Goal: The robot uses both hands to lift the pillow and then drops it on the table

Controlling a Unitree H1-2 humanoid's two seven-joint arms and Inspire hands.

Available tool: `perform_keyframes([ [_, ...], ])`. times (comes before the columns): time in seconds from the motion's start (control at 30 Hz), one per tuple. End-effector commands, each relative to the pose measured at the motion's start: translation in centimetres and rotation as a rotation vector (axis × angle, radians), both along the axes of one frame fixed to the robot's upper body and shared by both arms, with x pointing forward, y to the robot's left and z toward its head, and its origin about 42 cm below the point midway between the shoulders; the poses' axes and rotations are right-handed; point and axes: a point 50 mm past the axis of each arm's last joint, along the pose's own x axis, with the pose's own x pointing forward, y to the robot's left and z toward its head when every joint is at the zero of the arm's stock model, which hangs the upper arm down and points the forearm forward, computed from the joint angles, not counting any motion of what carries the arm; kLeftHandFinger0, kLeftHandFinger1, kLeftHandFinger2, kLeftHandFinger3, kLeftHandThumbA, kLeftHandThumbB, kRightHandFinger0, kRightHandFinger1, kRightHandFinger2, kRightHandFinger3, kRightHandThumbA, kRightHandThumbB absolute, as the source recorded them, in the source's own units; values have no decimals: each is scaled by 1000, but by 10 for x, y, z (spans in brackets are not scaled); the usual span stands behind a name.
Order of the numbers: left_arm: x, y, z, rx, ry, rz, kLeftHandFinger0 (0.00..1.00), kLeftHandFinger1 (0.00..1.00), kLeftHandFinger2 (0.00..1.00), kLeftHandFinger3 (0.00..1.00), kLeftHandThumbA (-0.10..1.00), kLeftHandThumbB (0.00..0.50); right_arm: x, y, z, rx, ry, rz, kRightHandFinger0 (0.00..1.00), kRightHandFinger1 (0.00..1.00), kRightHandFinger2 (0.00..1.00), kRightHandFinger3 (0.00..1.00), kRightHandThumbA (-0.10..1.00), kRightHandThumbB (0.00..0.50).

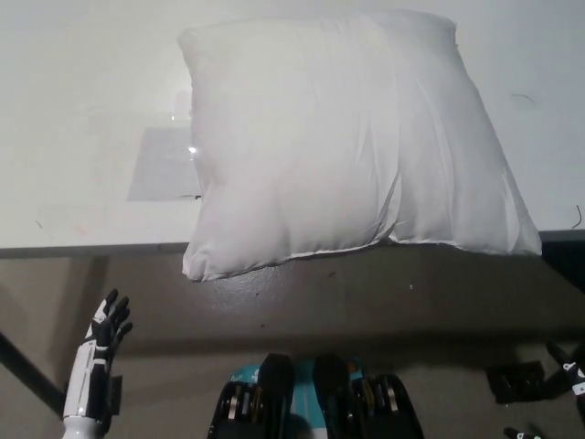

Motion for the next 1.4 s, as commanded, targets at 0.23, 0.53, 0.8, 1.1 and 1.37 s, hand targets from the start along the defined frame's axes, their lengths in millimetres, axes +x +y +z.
perform_keyframes([
  [0.23,4,-5,100,48,-336,14,1000,1000,1000,1000,1000,292,12,3,93,20,-319,-12,1000,1000,1000,1000,1000,500],
  [0.53,30,6,209,83,-621,51,1000,1000,1000,1000,1000,344,57,-4,189,-45,-533,-119,1000,1000,1000,1000,1000,500],
  [0.8,85,24,262,77,-628,110,1000,1000,1000,1000,1000,332,105,-11,264,123,-540,-36,1000,1000,1000,1000,1000,452],
  [1.1,150,48,278,117,-575,178,1000,1000,1000,1000,1000,281,169,-6,332,81,-558,37,1000,1000,1000,1000,1000,493],
  [1.37,191,49,279,76,-510,186,1000,1000,1000,1000,1000,251,221,-8,366,58,-528,13,1000,1000,1000,1000,1000,442],
])
